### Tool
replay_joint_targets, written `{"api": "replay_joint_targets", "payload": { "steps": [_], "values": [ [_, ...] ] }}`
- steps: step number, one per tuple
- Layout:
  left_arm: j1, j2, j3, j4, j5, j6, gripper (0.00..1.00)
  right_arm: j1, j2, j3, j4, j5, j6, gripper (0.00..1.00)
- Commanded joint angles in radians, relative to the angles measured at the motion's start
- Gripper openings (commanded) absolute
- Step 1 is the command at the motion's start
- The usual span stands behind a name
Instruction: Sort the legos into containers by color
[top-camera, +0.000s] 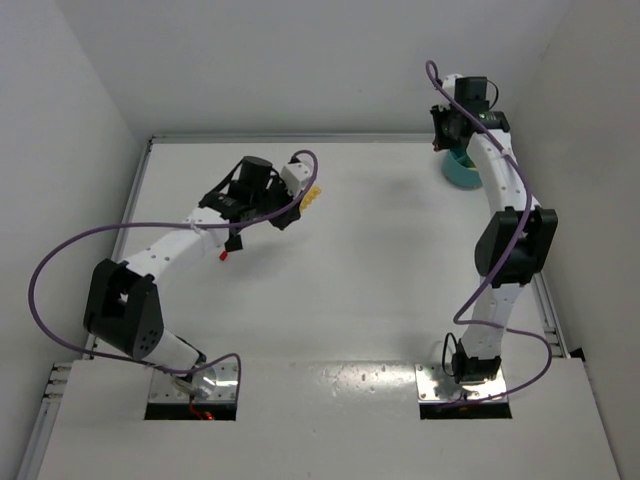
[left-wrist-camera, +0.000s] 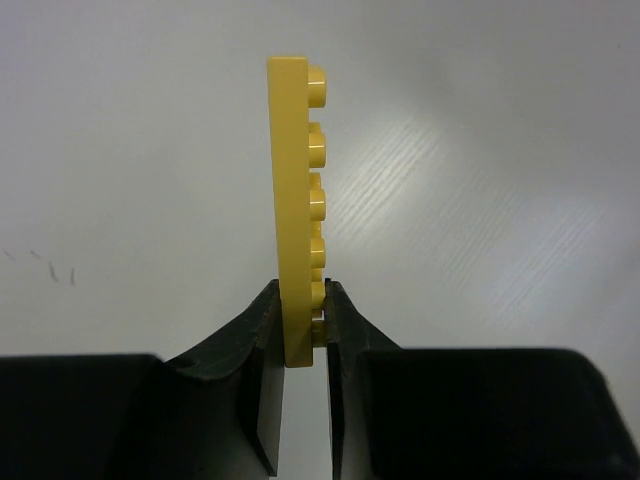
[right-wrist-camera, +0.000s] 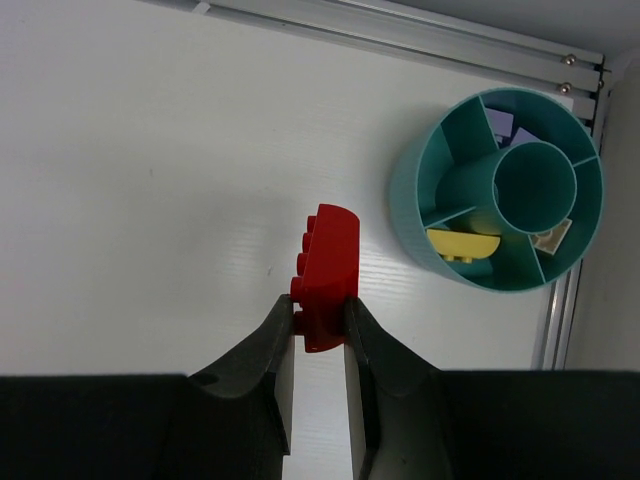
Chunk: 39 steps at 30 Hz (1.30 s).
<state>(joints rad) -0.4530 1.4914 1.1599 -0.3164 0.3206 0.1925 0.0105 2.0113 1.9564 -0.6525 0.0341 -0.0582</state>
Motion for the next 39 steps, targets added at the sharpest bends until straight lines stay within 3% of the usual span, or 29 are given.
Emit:
{"api": "replay_joint_targets", "payload": {
  "steps": [1, 9, 16, 24, 39],
  "values": [
    [-0.01, 0.038, 0.087, 0.04, -0.074, -0.05, 0.0, -0.007, -0.057, 0.0, 0.031, 0.068, 0.063, 0.0],
    [-0.001, 0.04, 0.096, 0.148, -0.212, -0.057, 0.0, -0.007, -0.126, -0.149, 0.122, 0.153, 0.126, 0.0],
    [-0.001, 0.09, 0.124, 0.166, -0.247, -0.103, 0.0, -0.017, -0.039, -0.076, 0.113, 0.222, 0.198, 0.0],
    [-0.001, 0.109, 0.124, 0.189, -0.268, -0.177, 0.0, -0.044, 0.02, -0.013, 0.113, 0.194, 0.311, 0.0],
    [-0.001, 0.129, 0.135, 0.189, -0.239, -0.205, 0.0, -0.053, 0.199, 0.179, 0.109, 0.274, 0.343, 0.0]
  ]
}}
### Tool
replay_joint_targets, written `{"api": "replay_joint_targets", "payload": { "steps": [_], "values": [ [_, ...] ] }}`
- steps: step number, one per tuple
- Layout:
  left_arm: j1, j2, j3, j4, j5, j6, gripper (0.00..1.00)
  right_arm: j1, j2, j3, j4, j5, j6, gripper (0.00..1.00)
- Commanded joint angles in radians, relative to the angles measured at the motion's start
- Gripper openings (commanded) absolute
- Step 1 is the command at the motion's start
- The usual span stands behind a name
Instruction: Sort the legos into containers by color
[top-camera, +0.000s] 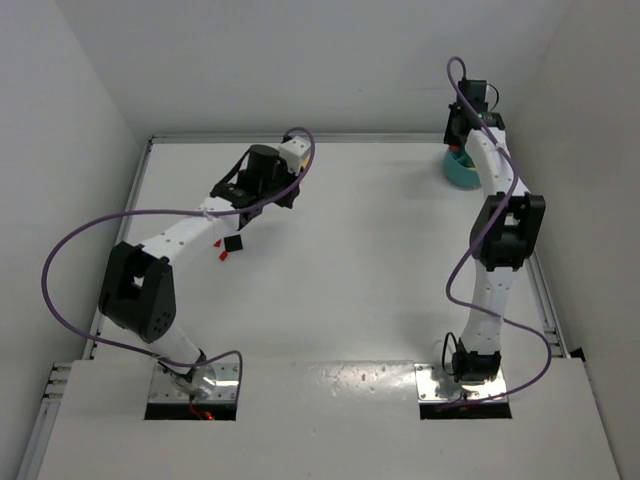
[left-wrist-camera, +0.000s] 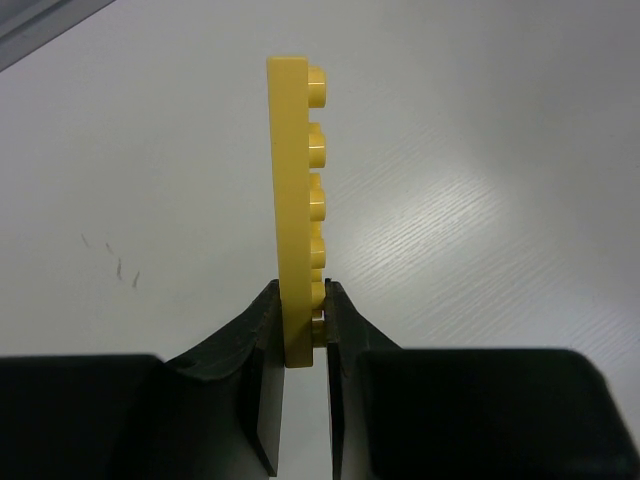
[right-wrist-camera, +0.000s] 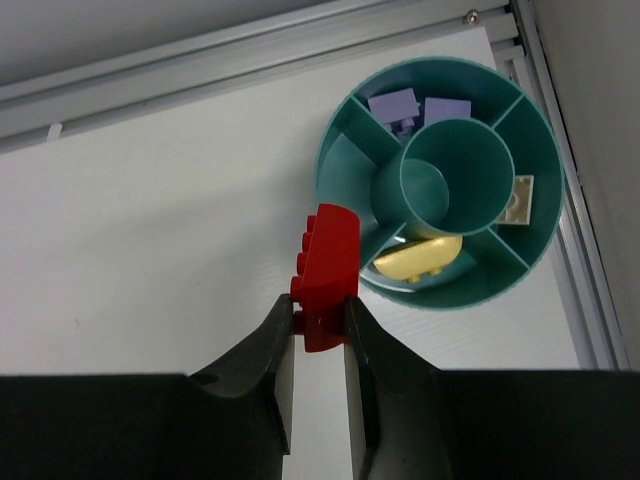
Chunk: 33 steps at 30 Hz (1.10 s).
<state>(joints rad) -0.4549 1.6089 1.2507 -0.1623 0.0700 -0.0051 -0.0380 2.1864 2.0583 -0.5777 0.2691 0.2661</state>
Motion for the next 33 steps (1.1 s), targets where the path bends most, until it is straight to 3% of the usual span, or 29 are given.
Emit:
{"api": "replay_joint_targets", "payload": {
  "steps": [1, 6, 16, 23, 29, 33],
  "values": [
    [0.001, 0.011, 0.044, 0.035, 0.011, -0.007, 0.0, -0.016, 0.035, 0.092, 0.035, 0.039, 0.019, 0.0],
    [0.001, 0.02, 0.053, 0.035, 0.03, -0.007, 0.0, -0.016, 0.102, 0.198, 0.003, 0.039, 0.028, 0.0],
    [0.01, 0.029, 0.062, 0.026, 0.039, -0.007, 0.0, -0.016, 0.148, 0.198, 0.003, 0.082, 0.019, 0.02],
    [0.01, 0.039, 0.072, 0.026, 0.048, -0.007, 0.0, -0.025, 0.157, 0.198, 0.003, 0.101, 0.019, 0.21],
    [0.01, 0.048, 0.072, 0.017, 0.057, -0.007, 0.0, -0.025, 0.157, 0.207, 0.003, 0.079, 0.019, 0.46],
    [0.031, 0.039, 0.072, 0.017, 0.172, -0.007, 0.0, -0.025, 0.116, 0.189, -0.007, -0.042, 0.019, 0.51]
  ]
}}
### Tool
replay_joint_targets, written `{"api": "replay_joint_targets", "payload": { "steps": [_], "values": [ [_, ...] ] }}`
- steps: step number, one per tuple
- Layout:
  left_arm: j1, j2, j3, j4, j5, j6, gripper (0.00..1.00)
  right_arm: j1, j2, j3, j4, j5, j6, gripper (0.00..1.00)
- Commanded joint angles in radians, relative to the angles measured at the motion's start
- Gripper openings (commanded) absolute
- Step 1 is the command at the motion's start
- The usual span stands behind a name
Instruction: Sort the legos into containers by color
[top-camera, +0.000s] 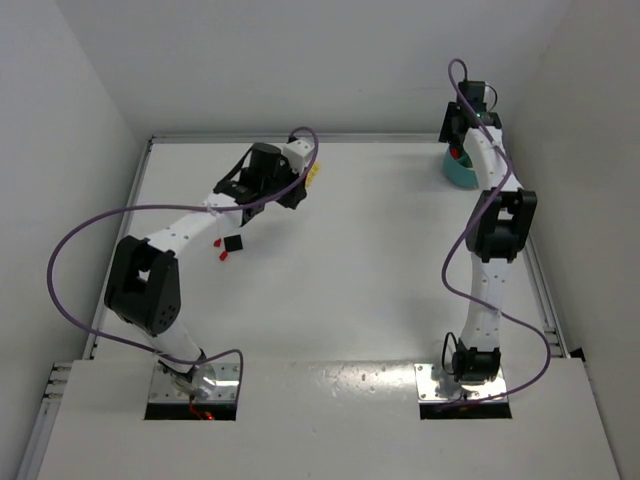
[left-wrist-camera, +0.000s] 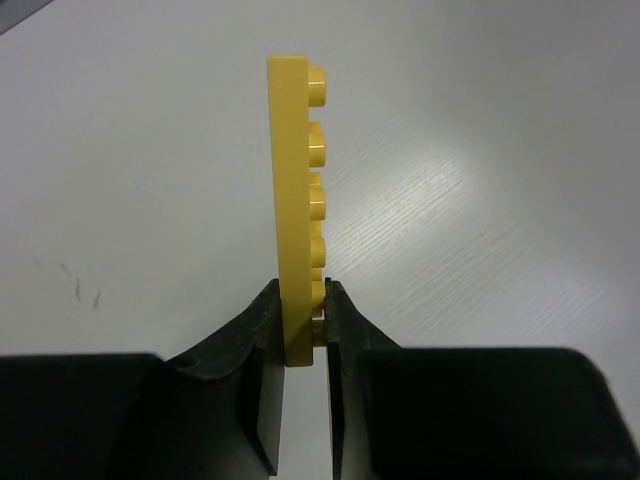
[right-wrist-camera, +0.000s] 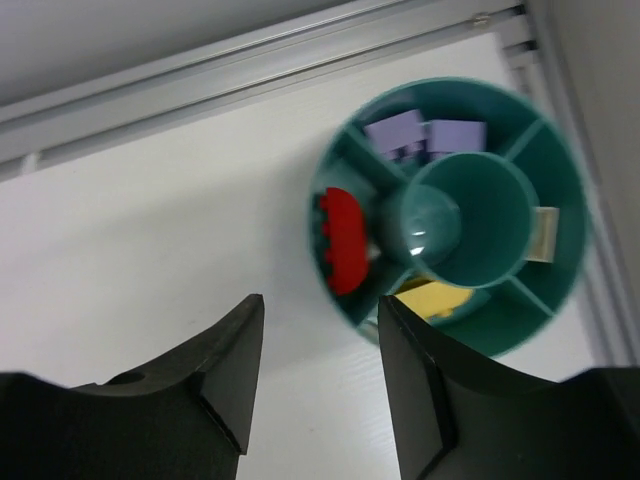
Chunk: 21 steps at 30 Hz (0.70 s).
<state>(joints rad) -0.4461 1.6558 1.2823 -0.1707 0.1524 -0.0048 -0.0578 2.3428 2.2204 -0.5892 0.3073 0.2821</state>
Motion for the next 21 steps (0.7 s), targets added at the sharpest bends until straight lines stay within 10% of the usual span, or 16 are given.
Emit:
{"api": "replay_joint_targets", "payload": {
  "steps": [1, 9, 21],
  "values": [
    [0.023, -0.008, 0.04, 0.025, 0.213, 0.006, 0.0, -0.005, -0.06, 0.018, 0.005, -0.202, 0.003, 0.49],
    [0.066, 0.036, 0.097, -0.004, 0.628, 0.025, 0.0, -0.005, -0.241, -0.183, -0.023, -1.153, -0.02, 0.65],
    [0.116, 0.133, 0.127, 0.123, 0.95, -0.254, 0.0, 0.015, -0.378, -0.406, -0.032, -1.587, -0.103, 0.7]
  ]
}}
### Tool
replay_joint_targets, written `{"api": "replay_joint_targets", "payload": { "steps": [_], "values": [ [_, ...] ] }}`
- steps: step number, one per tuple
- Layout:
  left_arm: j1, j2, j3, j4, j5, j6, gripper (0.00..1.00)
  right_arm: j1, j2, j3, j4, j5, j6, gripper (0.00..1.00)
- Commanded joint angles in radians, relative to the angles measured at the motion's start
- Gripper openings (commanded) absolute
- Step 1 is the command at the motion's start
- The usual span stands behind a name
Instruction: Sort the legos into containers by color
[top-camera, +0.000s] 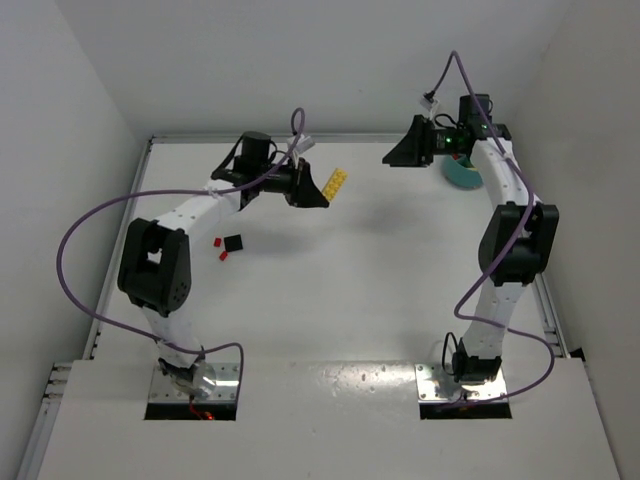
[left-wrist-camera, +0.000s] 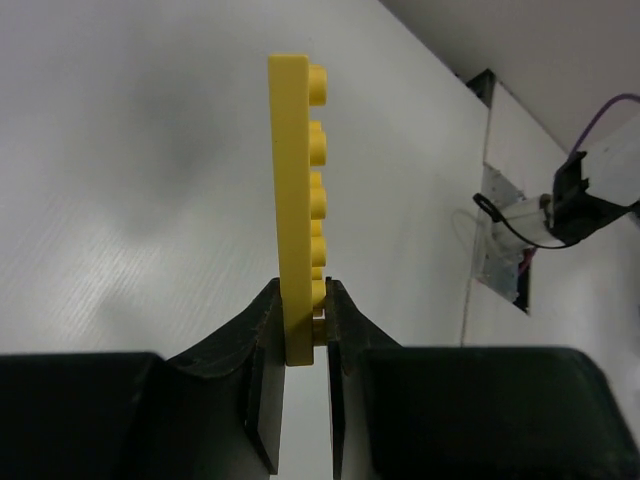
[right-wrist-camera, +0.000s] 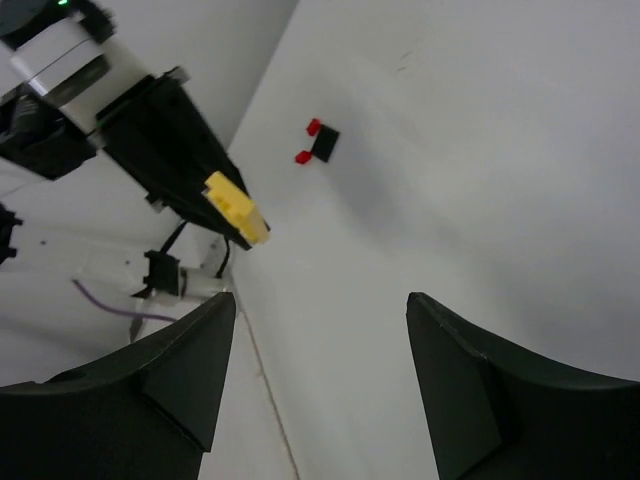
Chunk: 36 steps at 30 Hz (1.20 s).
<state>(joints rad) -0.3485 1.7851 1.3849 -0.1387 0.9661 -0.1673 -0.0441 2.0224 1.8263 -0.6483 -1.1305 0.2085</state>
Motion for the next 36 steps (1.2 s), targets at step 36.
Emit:
{"api": "replay_joint_targets", "payload": {
  "steps": [36],
  "values": [
    [-0.059, 0.134, 0.023, 0.36, 0.431, -0.426, 0.0, 0.122, -0.131, -0.228, 0.29, -0.287, 0.217, 0.71]
  ]
}}
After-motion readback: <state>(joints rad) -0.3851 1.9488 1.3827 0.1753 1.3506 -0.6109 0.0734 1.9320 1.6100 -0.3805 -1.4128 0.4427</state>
